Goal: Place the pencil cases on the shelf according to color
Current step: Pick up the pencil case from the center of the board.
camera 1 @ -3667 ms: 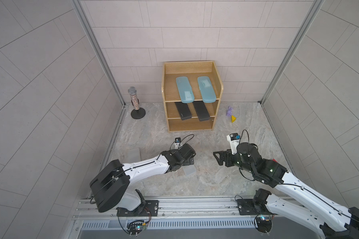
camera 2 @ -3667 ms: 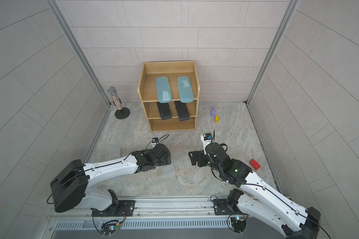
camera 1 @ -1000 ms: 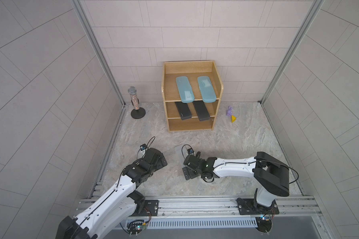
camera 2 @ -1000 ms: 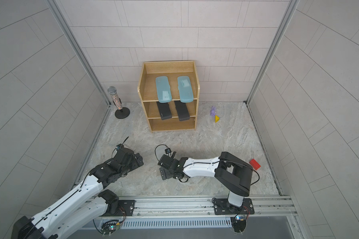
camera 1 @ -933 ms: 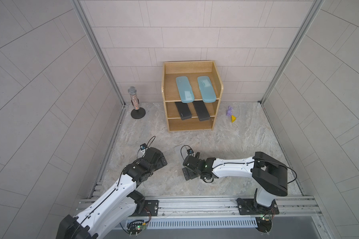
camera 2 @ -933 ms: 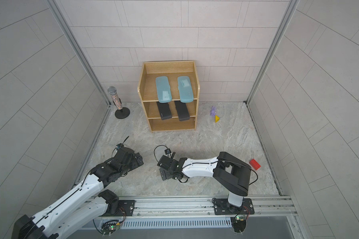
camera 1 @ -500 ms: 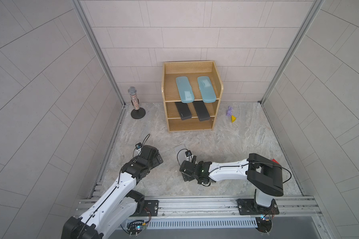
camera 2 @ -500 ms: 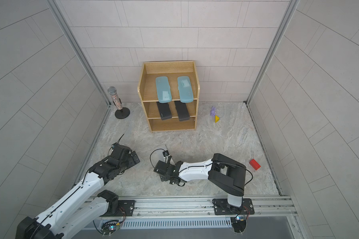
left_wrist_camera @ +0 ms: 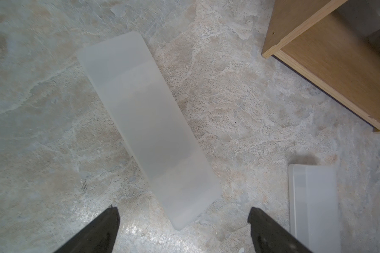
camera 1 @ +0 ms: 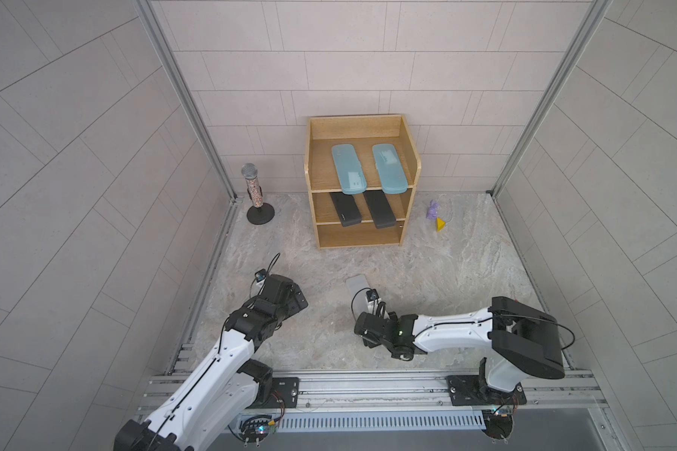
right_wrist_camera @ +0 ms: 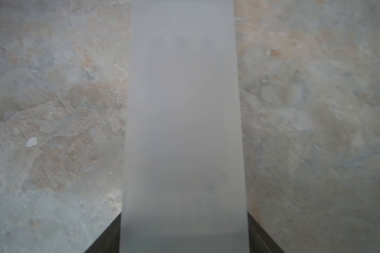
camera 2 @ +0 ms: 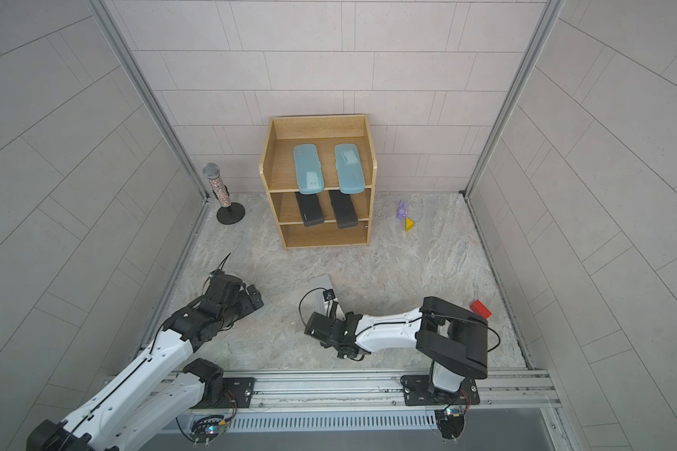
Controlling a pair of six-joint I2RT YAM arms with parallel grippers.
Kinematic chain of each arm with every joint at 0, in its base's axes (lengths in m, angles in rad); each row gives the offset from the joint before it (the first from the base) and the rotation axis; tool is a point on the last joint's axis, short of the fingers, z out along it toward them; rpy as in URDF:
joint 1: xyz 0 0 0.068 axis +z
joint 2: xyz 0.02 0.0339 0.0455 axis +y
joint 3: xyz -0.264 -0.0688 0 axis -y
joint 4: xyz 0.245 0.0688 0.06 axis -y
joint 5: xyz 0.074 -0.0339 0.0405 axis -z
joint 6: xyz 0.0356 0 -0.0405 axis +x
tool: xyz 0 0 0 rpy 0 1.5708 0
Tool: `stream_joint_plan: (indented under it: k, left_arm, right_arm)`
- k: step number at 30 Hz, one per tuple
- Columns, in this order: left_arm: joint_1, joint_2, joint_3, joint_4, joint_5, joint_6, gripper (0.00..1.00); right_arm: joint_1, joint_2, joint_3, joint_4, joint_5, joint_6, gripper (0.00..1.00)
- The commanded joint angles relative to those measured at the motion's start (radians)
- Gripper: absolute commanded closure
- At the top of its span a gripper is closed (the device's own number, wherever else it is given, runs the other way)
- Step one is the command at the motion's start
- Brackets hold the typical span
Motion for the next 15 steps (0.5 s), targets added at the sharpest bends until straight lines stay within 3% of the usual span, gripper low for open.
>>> stream_joint_plan:
  k: [1, 4, 7, 10, 15]
  left_arm:
    - [0.005, -0.007, 0.019, 0.009, 0.012, -0.002, 0.0]
    - [0.005, 0.01, 0.034, 0.021, 0.014, 0.0, 0.0]
    - [0.005, 0.036, 0.046, 0.045, 0.021, 0.004, 0.0]
    - [0.005, 0.058, 0.047, 0.071, 0.035, 0.003, 0.0]
    - [0.005, 0.053, 0.038, 0.089, 0.038, 0.007, 0.0]
  right_arm:
    - [-0.002, -0.129, -0.045, -0.011, 0.099, 0.029, 0.62]
    - [-0.038, -0.21, -0.078, 0.026, 0.121, -0.007, 0.61]
    - [-0.14, -0.226, -0.088, 0.087, 0.036, -0.067, 0.61]
    - [-0.254, -0.2, -0.091, 0.191, -0.063, -0.121, 0.61]
    - [-0.382, -0.104, -0.012, 0.262, -0.115, -0.182, 0.61]
